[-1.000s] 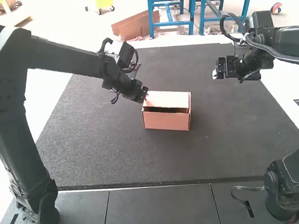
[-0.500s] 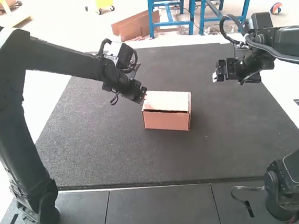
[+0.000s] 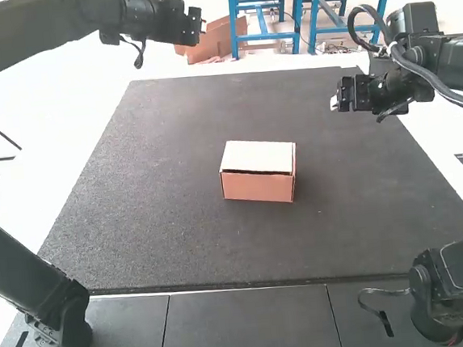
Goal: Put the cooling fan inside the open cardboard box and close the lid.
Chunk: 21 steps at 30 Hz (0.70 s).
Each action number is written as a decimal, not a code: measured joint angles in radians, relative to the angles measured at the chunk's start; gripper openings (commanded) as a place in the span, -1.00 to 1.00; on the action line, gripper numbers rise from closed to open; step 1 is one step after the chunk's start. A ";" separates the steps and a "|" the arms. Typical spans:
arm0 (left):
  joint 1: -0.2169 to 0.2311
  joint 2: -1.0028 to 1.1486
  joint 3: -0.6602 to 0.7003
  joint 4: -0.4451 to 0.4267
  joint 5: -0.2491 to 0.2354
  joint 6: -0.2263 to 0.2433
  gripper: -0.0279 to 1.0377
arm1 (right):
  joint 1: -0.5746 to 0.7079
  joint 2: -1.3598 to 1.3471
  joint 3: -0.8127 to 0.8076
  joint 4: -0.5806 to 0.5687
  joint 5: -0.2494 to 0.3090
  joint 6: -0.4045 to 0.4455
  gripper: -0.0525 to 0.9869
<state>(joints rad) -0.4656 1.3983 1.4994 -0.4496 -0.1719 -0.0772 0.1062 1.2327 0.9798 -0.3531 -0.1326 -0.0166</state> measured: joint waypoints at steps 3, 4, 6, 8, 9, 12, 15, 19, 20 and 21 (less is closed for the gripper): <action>0.046 -0.031 -0.069 0.027 0.008 -0.023 0.87 | 0.000 -0.066 -0.028 0.106 -0.013 -0.003 0.87; 0.062 -0.050 -0.107 0.066 0.011 -0.029 0.87 | 0.000 -0.092 -0.040 0.136 -0.018 -0.005 0.87; 0.086 -0.098 -0.191 0.169 0.025 -0.036 0.87 | 0.000 -0.148 -0.067 0.200 -0.029 -0.011 0.87; 0.101 -0.169 -0.301 0.327 0.046 -0.037 0.88 | 0.000 -0.200 -0.089 0.251 -0.037 -0.017 0.87; 0.102 -0.208 -0.356 0.406 0.053 -0.037 0.88 | 0.000 -0.222 -0.097 0.271 -0.037 -0.019 0.86; 0.105 -0.340 -0.536 0.618 0.083 -0.037 0.83 | 0.001 -0.275 -0.124 0.331 -0.037 -0.023 0.86; 0.106 -0.451 -0.678 0.686 0.095 -0.037 0.82 | 0.001 -0.317 -0.161 0.353 -0.037 -0.023 0.86; 0.106 -0.559 -0.827 0.687 0.097 -0.037 0.84 | 0.001 -0.373 -0.240 0.372 -0.036 -0.024 0.86; 0.106 -0.584 -0.860 0.688 0.097 -0.037 0.86 | 0.001 -0.392 -0.265 0.379 -0.036 -0.024 0.86; 0.106 -0.612 -0.894 0.690 0.097 -0.037 0.87 | 0.001 -0.415 -0.295 0.391 -0.036 -0.024 0.86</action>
<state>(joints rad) -0.3599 0.7860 0.6052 0.2409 -0.0746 -0.1143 0.1074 0.8173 0.6846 0.0383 -0.1684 -0.0410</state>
